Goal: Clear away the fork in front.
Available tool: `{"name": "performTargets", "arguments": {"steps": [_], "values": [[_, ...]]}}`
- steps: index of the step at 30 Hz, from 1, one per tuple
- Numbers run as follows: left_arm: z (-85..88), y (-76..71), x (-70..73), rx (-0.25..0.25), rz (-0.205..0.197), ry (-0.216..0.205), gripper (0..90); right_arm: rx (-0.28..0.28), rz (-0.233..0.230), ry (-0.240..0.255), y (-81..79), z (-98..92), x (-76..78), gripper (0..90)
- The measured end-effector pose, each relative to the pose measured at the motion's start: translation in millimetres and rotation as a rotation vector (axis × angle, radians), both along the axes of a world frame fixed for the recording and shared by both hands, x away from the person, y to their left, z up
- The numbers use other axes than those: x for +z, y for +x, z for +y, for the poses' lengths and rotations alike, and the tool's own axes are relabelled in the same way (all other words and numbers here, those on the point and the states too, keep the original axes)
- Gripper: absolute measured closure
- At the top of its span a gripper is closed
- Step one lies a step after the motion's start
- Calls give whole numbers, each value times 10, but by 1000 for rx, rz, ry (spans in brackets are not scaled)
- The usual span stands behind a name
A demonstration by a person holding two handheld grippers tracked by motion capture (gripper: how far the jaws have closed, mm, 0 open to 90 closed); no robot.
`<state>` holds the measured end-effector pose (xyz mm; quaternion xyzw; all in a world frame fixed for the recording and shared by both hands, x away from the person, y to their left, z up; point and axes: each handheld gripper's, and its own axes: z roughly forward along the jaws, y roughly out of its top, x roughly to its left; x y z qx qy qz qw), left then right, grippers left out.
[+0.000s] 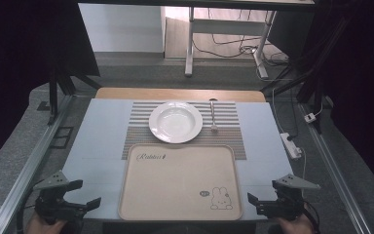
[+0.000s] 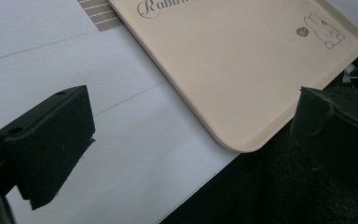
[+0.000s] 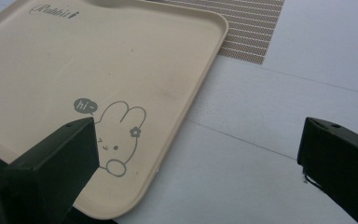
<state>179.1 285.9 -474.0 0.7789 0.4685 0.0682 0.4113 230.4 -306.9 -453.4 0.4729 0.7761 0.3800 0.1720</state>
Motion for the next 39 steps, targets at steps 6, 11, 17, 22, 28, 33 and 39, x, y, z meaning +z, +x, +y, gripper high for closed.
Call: {"name": "performTargets", "arguments": {"steps": [6, 11, 17, 22, 28, 33, 39], "values": [[-30, 4, -3, -30, 18, 15, 13, 25, 9, -18, 9, 31, -7, 0], [-13, 19, -7, -17, 31, 3, 4, 29, 11, -16, 9, 29, -7, 0], [-8, 41, -16, 0, 48, 7, 17, 55, 24, -25, 20, 49, -13, 0], [0, 45, -17, 2, 51, -1, 15, 69, 28, -30, 24, 59, -17, 0], [-4, 40, -12, 3, 36, 3, 7, 71, 47, -30, 38, 58, -20, 0], [7, 39, -11, 12, 28, -2, 5, 77, 25, -56, 27, 93, -13, 0], [8, 42, -13, 12, 31, -2, 5, 94, 10, -61, 34, 147, -11, 0]]}}
